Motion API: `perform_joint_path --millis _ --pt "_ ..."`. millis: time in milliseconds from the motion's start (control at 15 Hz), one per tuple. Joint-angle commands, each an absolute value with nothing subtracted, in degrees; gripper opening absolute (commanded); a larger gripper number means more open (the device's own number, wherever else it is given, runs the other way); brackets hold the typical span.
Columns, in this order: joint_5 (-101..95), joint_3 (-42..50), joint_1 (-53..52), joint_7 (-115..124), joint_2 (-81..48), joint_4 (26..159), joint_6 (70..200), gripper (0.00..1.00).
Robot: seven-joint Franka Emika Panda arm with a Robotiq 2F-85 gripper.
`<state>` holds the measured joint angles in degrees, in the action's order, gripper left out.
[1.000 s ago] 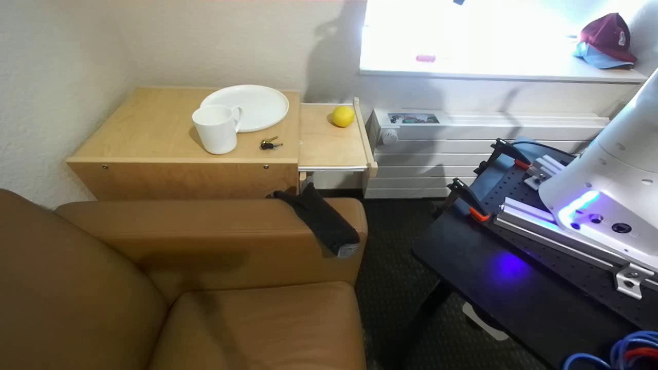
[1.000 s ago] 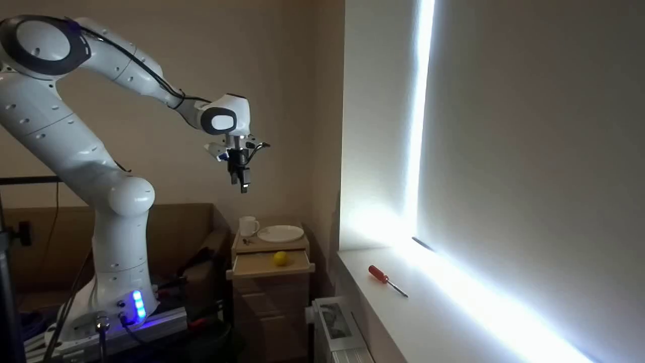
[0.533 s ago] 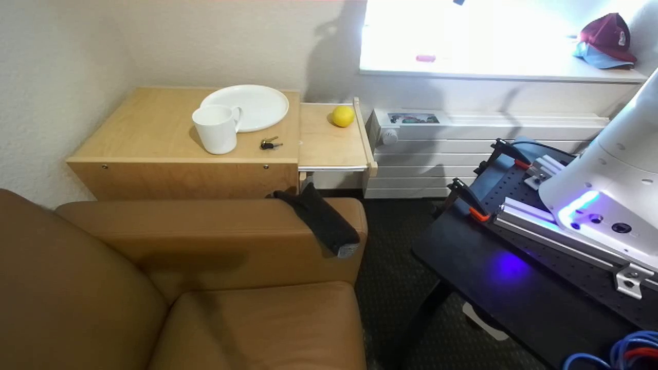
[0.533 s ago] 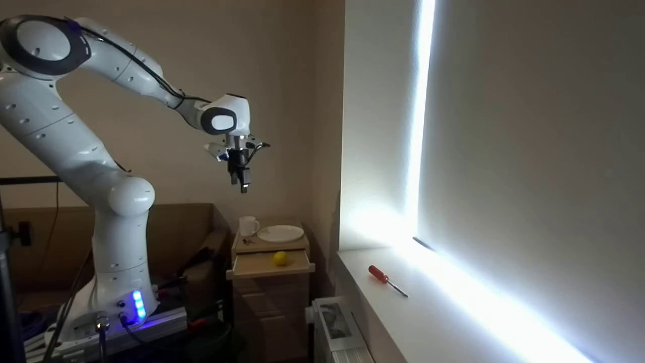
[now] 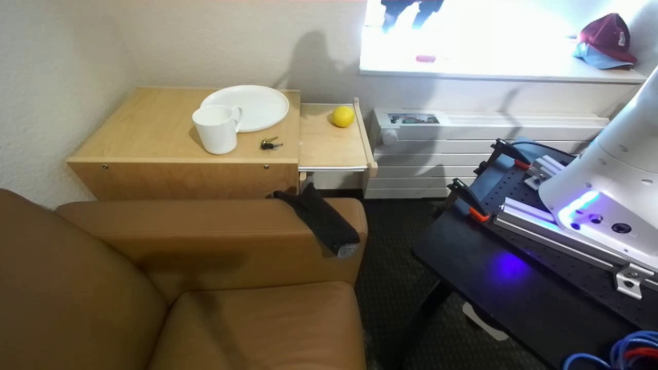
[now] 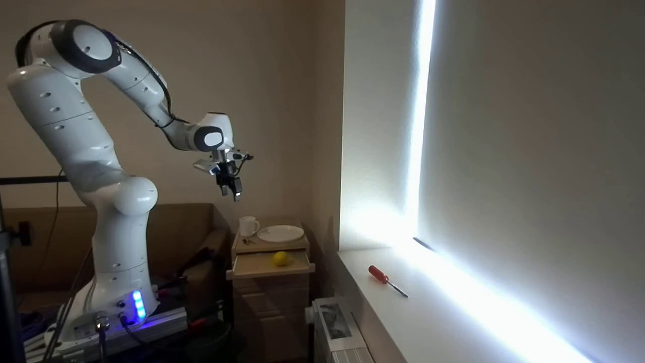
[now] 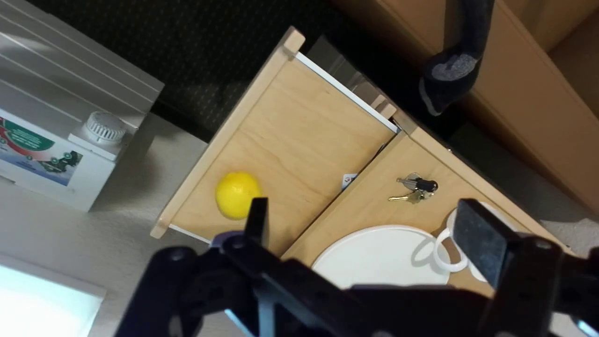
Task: Pick up a sock and put it on the white tray
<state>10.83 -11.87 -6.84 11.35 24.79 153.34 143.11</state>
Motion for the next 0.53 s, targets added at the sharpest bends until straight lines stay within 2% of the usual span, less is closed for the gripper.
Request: perform_joint_path --millis 0,467 --pt "8.7 -14.5 -7.8 15.6 17.5 151.5 150.3 1.0" --pt "9.0 -13.6 -9.5 15.2 18.4 151.9 149.3 1.0"
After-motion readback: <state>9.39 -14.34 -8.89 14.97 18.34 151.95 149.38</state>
